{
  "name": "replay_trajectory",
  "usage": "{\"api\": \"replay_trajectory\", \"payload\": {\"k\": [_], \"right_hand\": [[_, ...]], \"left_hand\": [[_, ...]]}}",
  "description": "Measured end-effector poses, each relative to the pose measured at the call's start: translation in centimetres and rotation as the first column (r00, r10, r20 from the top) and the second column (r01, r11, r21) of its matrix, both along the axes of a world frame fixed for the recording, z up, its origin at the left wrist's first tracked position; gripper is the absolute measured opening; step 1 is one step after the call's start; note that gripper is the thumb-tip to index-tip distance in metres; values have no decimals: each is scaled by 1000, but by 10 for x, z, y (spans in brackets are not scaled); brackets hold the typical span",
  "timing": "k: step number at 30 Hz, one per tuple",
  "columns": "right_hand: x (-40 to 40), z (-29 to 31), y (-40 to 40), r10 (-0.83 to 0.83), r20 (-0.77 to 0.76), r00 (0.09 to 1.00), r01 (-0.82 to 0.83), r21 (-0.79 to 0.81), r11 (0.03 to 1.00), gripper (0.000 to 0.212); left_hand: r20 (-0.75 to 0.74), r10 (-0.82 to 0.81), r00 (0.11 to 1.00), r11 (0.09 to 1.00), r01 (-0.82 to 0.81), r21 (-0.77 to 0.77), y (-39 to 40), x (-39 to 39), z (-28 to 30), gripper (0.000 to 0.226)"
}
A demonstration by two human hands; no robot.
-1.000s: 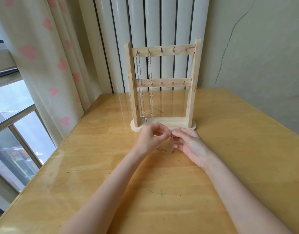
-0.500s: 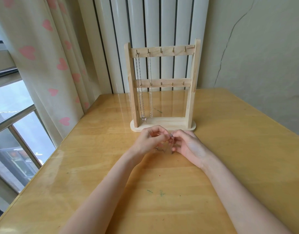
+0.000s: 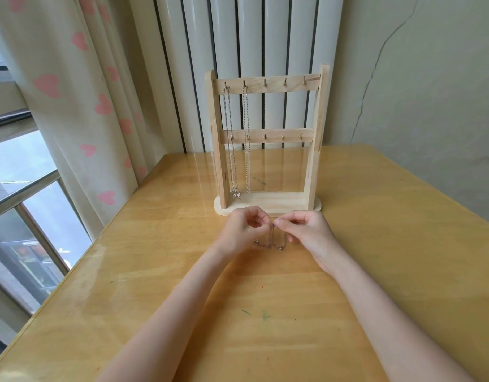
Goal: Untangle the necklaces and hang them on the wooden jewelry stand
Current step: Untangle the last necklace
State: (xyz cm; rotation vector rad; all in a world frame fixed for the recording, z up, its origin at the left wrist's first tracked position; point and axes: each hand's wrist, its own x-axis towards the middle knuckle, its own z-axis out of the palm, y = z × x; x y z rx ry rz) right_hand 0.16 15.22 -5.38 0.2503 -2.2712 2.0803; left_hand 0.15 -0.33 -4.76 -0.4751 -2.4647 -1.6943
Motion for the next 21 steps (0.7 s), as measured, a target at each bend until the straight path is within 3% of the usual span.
{"api": "replay_trajectory", "payload": {"k": [11,21], "right_hand": [[0,-4,-1,27,34,999,-26,-8,1000,8],[-3,-5,0,74,100,992,-53,-197,979,11]], "left_hand": [[-103,43,994,999,-45,-20,-1,-4,-4,19],[-44,-28,999,999,27,-25,0,-2,-2,21]]}}
